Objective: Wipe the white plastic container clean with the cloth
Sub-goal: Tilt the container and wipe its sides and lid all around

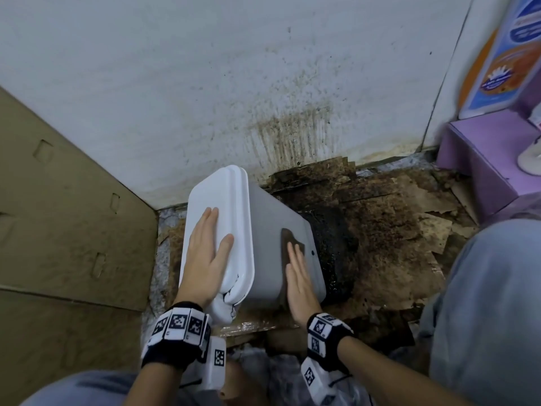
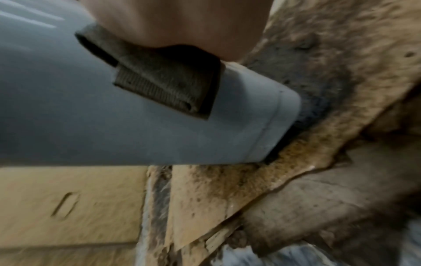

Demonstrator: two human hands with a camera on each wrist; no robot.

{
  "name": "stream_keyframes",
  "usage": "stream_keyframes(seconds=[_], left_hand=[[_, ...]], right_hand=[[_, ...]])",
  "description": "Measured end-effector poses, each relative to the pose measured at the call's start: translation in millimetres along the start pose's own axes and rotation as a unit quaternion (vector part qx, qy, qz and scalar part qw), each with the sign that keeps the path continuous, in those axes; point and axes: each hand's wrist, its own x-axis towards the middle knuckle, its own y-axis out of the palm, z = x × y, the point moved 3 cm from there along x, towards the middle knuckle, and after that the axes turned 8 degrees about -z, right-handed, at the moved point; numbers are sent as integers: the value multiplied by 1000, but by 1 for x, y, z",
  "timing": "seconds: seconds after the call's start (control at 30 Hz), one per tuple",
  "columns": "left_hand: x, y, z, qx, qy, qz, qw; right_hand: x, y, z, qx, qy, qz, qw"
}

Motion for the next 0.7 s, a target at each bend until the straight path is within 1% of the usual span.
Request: stream_keyframes(seconds=[0.1,0.17,0.23,0.3,0.4,0.57,0.63,0.7], left_hand=[[1,1,-1,2,0,1,1000],[1,3,-2,0,1,1,1000],[1,3,-3,-1,0,2,1000],[1,2,0,-2,-3,1,1000],[2,-1,5,-1,-6,-4,1000],[3,1,7,1,-1,-5,1000],[3,1,5,1,-1,-7,1000],[2,1,1,2,-2,-6,1000]], right_hand=[[7,-5,-31,-12,88,21,996],[11,-6,-39,13,151,8,988],[15,-3,-36,15,182,-4,983],[15,2,-26,20,189,-12,982],[10,9,-1,36,158,-27,986],[-1,19,60,41,14,-10,999],[-4,19,69,41,-23,-1,999],[-7,14,66,29,-52,3,998]])
